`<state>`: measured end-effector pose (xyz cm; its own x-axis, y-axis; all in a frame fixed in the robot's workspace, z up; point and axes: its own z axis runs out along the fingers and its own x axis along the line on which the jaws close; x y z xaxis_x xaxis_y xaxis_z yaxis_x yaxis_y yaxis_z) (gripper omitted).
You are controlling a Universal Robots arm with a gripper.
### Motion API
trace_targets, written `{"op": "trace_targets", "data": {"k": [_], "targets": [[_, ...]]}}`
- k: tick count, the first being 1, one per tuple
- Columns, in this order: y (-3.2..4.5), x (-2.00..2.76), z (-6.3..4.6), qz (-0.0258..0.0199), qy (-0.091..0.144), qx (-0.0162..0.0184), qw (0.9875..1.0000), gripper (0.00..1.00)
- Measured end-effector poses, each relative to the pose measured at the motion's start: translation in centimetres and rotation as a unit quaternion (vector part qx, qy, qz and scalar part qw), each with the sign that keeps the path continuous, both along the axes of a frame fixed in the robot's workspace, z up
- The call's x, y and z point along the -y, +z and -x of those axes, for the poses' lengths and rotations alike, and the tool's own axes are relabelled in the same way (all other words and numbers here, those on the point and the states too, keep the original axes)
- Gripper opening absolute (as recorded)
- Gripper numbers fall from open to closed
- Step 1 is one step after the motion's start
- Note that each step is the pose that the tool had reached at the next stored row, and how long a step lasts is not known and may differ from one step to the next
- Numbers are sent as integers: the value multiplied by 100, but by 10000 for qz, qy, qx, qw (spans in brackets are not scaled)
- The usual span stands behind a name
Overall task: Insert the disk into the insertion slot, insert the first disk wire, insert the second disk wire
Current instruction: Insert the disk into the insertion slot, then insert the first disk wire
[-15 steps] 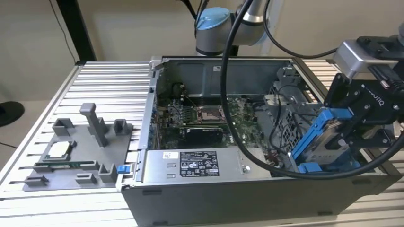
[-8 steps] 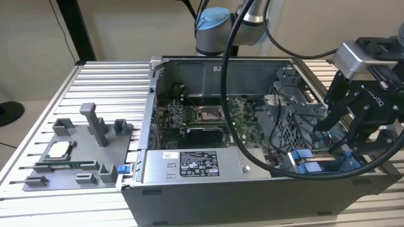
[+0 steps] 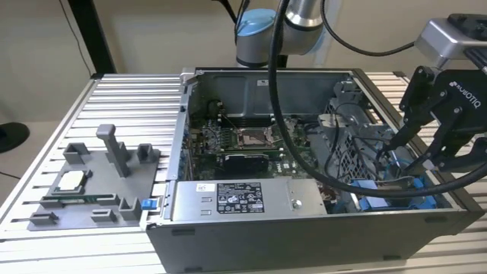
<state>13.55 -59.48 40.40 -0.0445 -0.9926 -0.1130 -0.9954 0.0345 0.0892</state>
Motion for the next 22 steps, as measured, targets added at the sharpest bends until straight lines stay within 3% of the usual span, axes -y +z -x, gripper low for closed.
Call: {"op": "trace_targets", "data": {"k": [4,22], "targets": [[3,-28,5,4,4,102,9999,100],[3,-30,6,6,3,145,9999,100]]}}
